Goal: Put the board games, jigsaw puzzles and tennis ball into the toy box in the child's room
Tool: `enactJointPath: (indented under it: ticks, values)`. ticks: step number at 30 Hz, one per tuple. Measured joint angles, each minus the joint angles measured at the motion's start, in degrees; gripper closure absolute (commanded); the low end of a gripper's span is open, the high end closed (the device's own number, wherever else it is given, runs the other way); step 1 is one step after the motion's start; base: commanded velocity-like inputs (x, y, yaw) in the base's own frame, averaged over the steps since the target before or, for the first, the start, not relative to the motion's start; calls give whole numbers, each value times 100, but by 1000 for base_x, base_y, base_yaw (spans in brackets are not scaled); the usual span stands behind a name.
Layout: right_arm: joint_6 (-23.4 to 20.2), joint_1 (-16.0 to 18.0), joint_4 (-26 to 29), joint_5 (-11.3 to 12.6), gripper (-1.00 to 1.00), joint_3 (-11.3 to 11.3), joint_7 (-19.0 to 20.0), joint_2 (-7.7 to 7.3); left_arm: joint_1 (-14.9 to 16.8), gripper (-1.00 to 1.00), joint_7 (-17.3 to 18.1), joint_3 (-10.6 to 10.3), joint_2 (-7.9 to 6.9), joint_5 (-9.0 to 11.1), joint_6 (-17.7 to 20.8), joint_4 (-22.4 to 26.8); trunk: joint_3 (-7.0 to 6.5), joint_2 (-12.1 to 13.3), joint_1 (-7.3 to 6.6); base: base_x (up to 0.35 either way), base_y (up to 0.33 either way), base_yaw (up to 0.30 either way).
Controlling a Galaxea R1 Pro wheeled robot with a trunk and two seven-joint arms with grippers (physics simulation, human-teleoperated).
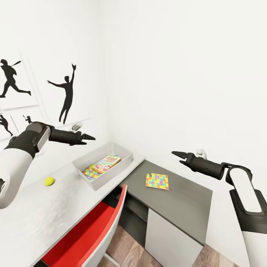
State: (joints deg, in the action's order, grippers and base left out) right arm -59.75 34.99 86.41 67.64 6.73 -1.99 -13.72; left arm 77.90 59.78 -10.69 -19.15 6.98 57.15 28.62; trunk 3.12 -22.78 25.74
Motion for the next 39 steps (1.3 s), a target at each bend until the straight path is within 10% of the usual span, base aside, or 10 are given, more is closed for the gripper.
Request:
enactJointPath:
  ticks: [39]
  values:
    - [0, 1, -10, -5, -100, 10, 0, -4, -21, -100, 0, -4, 0, 1, -6, 0, -192, -1, 1, -11, -20, -250]
